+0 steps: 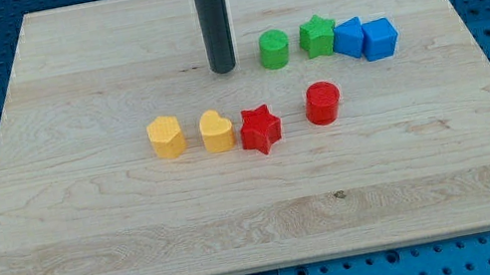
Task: Push the green circle into the green star
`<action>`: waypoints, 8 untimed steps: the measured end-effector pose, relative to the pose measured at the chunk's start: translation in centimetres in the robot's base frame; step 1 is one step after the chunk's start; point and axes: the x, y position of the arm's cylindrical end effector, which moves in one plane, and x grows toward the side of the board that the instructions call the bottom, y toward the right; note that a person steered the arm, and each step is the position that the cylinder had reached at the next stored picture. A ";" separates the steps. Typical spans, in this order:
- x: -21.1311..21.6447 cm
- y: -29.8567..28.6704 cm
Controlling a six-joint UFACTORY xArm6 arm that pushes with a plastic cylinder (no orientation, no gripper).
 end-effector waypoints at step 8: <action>4.0 11.1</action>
